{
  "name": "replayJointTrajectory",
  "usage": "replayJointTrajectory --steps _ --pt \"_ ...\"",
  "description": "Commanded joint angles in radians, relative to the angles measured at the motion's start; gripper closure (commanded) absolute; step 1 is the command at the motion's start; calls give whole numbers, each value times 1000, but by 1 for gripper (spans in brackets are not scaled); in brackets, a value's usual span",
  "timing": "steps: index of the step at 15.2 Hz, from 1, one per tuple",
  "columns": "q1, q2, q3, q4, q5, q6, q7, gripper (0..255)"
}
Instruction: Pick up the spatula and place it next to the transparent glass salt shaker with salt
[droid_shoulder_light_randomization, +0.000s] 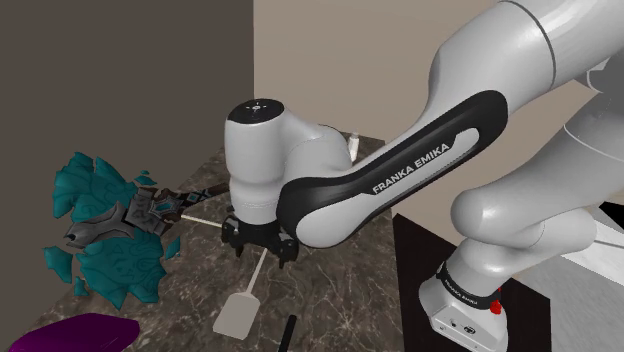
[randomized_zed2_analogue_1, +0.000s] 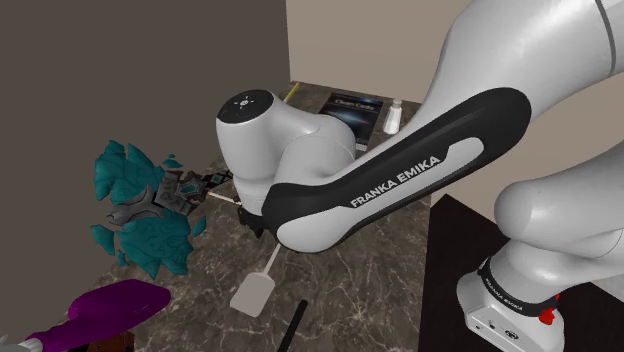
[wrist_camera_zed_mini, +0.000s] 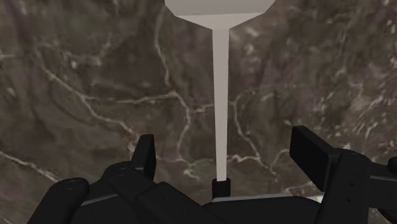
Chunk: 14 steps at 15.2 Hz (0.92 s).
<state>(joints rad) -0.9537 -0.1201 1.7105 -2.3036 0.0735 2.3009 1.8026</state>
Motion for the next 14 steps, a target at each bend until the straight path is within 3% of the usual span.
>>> replayJointTrajectory --steps 1,3,4,13,14 --pt "-2 -1 1 -1 1 1 -1 0" --pt "-2 -1 1 -1 1 1 -1 0" --pt "-1 -1 1 -1 1 1 -1 255" --pt "-2 -1 1 -1 1 1 -1 255" --pt "46 29 -45 4 -38 -11 27 255"
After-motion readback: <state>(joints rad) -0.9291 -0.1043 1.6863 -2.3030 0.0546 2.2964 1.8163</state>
